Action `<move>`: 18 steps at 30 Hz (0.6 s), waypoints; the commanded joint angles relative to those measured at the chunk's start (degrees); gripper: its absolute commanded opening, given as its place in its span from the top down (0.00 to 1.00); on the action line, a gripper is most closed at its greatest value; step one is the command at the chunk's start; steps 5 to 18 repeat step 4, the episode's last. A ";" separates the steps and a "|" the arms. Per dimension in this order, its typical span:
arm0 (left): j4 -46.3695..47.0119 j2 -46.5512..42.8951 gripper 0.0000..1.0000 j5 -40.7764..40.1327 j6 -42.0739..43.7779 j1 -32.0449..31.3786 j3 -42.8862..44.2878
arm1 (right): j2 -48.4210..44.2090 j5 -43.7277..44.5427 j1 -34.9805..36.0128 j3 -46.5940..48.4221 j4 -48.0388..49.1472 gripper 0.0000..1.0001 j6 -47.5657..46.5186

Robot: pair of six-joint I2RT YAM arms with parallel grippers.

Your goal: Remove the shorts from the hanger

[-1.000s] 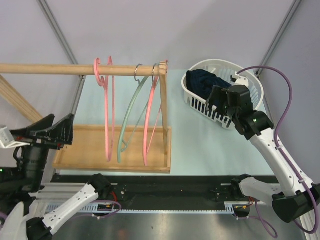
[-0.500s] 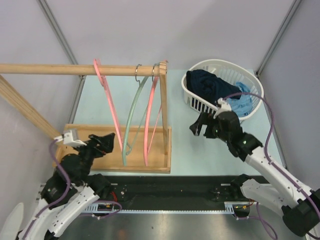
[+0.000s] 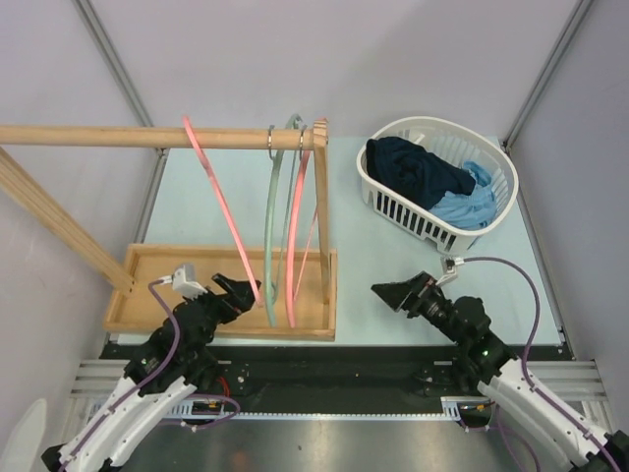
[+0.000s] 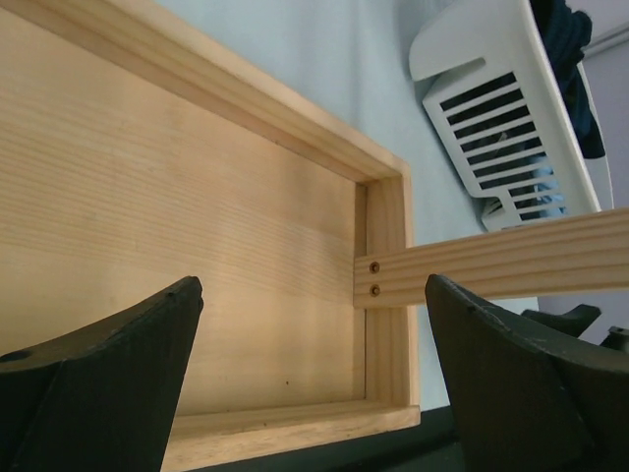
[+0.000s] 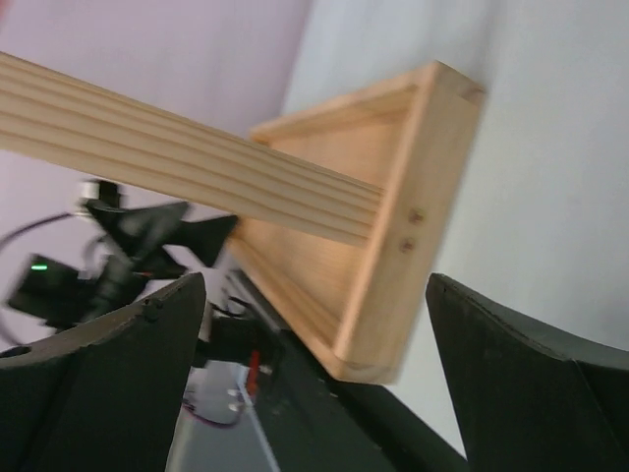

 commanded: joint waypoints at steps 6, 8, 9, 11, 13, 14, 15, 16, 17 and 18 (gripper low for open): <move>5.81 -8.37 0.00 10.30 -6.31 -0.21 -4.55 | -5.93 -0.92 0.41 -7.12 12.93 0.00 10.17; 5.81 -8.37 0.00 10.30 -6.31 -0.21 -4.55 | -5.93 -0.92 0.41 -7.12 12.93 0.00 10.17; 5.81 -8.37 0.00 10.30 -6.31 -0.21 -4.55 | -5.93 -0.92 0.41 -7.12 12.93 0.00 10.17; 5.81 -8.37 0.00 10.30 -6.31 -0.21 -4.55 | -5.93 -0.92 0.41 -7.12 12.93 0.00 10.17; 5.81 -8.37 0.00 10.30 -6.31 -0.21 -4.55 | -5.93 -0.92 0.41 -7.12 12.93 0.00 10.17; 5.81 -8.37 0.00 10.30 -6.31 -0.21 -4.55 | -5.93 -0.92 0.41 -7.12 12.93 0.00 10.17; 5.81 -8.37 0.00 10.30 -6.31 -0.21 -4.55 | -5.93 -0.92 0.41 -7.12 12.93 0.00 10.17; 5.81 -8.37 0.00 10.30 -6.31 -0.21 -4.55 | -5.93 -0.92 0.41 -7.12 12.93 0.00 10.17; 5.81 -8.37 0.00 10.30 -6.31 -0.21 -4.55 | -5.93 -0.92 0.41 -7.12 12.93 0.00 10.17; 5.81 -8.37 0.00 10.30 -6.31 -0.21 -4.55 | -5.93 -0.92 0.41 -7.12 12.93 0.00 10.17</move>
